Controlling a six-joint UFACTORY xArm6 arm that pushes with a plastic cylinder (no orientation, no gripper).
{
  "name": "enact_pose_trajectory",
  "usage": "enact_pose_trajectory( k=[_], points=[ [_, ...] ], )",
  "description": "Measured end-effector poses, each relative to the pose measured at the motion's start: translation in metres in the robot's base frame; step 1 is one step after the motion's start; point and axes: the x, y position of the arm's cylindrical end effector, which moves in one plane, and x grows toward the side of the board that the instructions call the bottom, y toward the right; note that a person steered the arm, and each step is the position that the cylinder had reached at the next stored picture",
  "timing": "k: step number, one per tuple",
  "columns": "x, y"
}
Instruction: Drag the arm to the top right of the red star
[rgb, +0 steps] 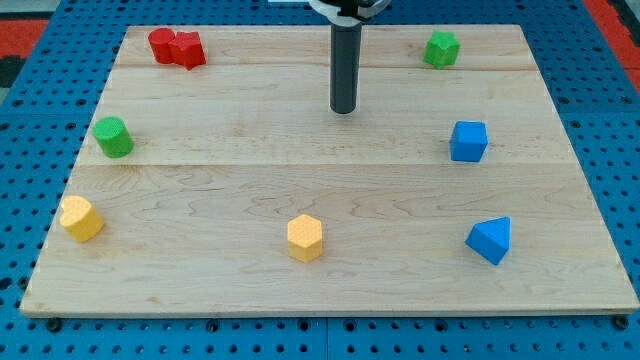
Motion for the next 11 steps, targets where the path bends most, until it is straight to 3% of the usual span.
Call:
enact_pose_trajectory(
  k=[10,11],
  points=[
    [-0.013,-0.013],
    [-0.038,-0.040]
  ],
)
